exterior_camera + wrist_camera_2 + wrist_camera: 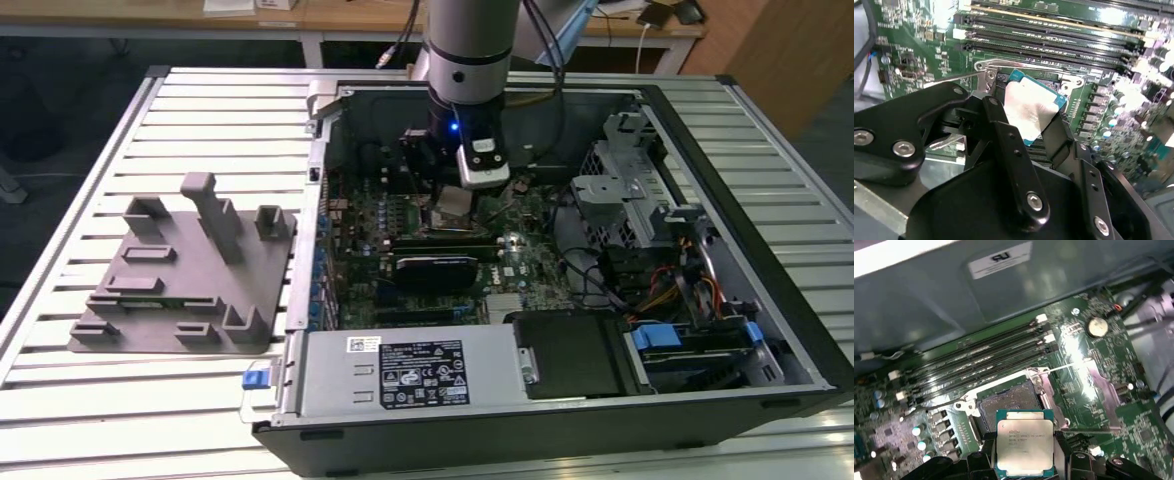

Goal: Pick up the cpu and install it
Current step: 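Place the cpu into insertion slot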

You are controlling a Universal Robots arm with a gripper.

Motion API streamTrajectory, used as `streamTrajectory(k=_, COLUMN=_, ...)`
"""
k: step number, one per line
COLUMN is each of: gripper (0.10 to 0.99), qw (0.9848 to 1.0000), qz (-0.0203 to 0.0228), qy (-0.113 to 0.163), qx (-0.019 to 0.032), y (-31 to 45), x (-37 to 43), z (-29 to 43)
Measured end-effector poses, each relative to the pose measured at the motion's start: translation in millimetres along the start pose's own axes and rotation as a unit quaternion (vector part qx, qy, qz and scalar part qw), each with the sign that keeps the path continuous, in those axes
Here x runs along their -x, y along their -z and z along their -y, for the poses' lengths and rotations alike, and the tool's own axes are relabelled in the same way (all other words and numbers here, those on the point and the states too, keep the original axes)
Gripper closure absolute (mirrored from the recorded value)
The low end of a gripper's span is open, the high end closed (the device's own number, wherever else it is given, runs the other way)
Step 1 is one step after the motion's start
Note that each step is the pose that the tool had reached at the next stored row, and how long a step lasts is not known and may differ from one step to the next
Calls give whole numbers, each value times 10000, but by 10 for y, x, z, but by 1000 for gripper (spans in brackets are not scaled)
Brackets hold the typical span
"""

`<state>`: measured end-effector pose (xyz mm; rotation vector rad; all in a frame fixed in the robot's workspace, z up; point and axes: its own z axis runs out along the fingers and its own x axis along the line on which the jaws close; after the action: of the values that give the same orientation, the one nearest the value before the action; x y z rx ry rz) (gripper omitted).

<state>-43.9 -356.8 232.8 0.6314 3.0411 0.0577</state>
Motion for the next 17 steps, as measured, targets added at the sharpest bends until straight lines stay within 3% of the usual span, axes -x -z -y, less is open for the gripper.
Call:
streamTrajectory(k=4, gripper=545, qw=9995, qz=14, qy=-315, qx=-9, y=0, x=0, z=0)
streamTrajectory(k=8, gripper=545, qw=9980, qz=28, qy=-632, qx=-17, y=-1, x=0, z=0)
streamTrajectory(k=12, gripper=545, qw=9953, qz=42, qy=-962, qx=-26, y=-1, x=0, z=0)
streamTrajectory(k=17, gripper=545, qw=9910, qz=58, qy=-1340, qx=-36, y=-2, x=0, z=0)
